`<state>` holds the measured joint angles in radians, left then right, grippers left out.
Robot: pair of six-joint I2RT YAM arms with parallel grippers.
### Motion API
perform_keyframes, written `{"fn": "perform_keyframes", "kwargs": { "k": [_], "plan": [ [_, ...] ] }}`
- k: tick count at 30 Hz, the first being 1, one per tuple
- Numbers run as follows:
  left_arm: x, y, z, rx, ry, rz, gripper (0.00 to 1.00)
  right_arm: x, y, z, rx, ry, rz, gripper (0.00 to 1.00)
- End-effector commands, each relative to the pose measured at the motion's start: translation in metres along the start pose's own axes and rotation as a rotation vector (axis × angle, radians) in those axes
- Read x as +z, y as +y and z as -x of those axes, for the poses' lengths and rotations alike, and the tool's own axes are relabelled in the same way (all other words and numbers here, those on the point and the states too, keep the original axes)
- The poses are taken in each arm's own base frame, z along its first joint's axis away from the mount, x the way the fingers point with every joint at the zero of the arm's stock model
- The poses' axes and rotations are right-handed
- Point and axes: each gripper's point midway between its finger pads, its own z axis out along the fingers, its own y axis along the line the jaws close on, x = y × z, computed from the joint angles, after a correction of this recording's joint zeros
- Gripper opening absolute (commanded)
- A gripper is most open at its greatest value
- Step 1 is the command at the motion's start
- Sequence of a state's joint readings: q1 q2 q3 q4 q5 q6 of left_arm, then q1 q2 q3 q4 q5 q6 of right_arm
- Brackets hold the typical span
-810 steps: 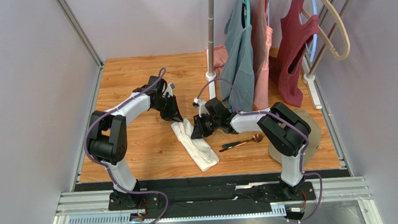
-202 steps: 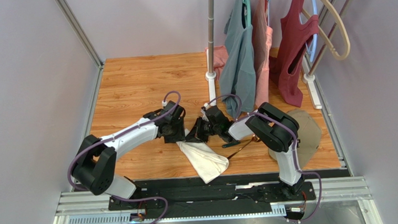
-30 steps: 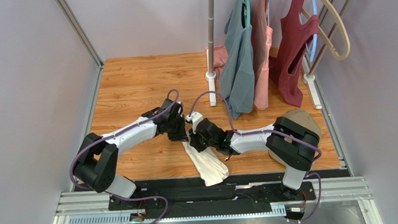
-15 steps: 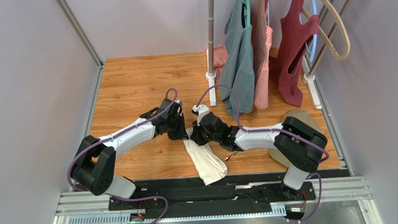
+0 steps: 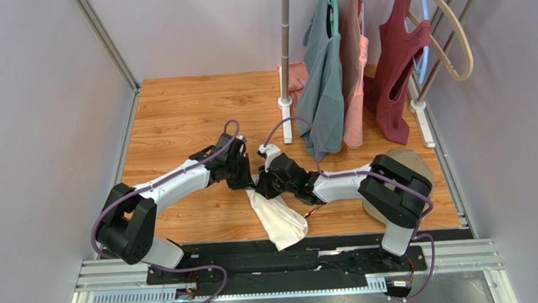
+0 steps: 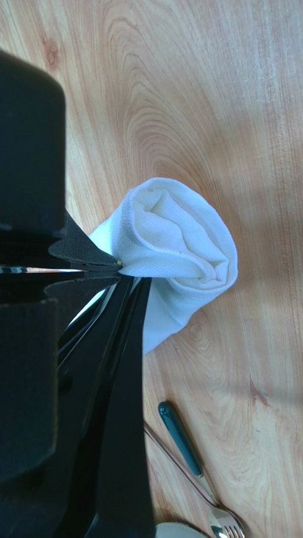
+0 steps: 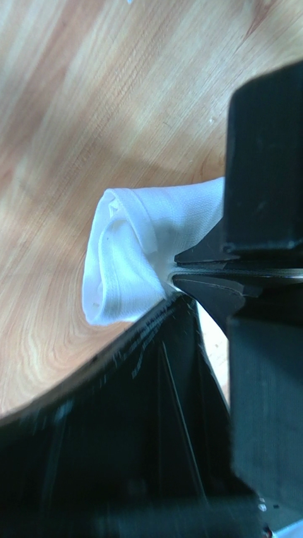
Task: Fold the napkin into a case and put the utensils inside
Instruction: Grasp the top corner of the smaller rectangle folded napkin from the folded napkin.
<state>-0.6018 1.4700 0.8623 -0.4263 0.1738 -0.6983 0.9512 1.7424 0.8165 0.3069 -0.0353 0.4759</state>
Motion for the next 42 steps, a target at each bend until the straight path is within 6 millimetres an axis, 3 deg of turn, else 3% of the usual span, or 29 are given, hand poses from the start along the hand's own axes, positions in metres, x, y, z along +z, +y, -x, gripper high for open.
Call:
{"fn": "perform_keyframes", "kwargs": {
  "k": [1,6,9,10,11,15,17,20,25,31,34,35,38,42],
  "plan": [
    [-0.005,-0.018,0.002,-0.029,-0.008,-0.080,0.00,0.008,0.015,0.031,0.016,-0.112,0.050,0.00],
    [0.002,-0.016,-0.005,-0.057,0.013,-0.082,0.00,0.003,0.013,0.034,0.038,-0.121,0.032,0.00],
    [0.002,-0.003,-0.006,-0.070,0.002,-0.016,0.01,0.003,0.008,0.025,0.043,-0.104,0.022,0.00],
    [0.001,-0.002,-0.002,-0.066,-0.018,-0.015,0.07,0.003,0.007,0.024,0.043,-0.101,0.023,0.00],
    [0.000,0.002,0.001,-0.051,-0.037,0.001,0.21,0.003,0.007,0.024,0.043,-0.099,0.023,0.00],
    [-0.007,0.007,0.004,-0.036,-0.073,0.026,0.37,0.004,0.006,0.025,0.046,-0.095,0.018,0.00],
    [-0.011,0.009,0.005,-0.041,-0.091,0.030,0.68,0.006,0.005,0.025,0.050,-0.090,0.018,0.00],
    [-0.010,0.015,-0.002,-0.070,-0.092,0.040,0.69,0.007,0.006,0.026,0.056,-0.085,0.021,0.00],
    [0.002,0.017,-0.015,-0.102,-0.065,0.006,0.65,0.008,0.005,0.023,0.055,-0.078,0.020,0.00],
    [0.024,0.023,-0.025,-0.111,0.000,0.028,0.46,0.008,0.005,0.023,0.061,-0.077,0.020,0.00],
    [0.027,0.023,-0.025,-0.117,-0.008,0.022,0.29,0.008,0.004,0.024,0.063,-0.078,0.008,0.00],
    [0.027,0.023,-0.024,-0.117,-0.010,0.020,0.17,0.008,0.004,0.025,0.065,-0.082,0.008,0.00],
    [0.029,0.024,-0.026,-0.123,-0.013,0.013,0.00,0.011,0.007,0.027,0.083,-0.084,0.012,0.00],
    [0.034,0.012,-0.022,-0.129,-0.025,-0.053,0.00,0.013,0.002,0.035,0.101,-0.143,-0.041,0.00]
  ]
}}
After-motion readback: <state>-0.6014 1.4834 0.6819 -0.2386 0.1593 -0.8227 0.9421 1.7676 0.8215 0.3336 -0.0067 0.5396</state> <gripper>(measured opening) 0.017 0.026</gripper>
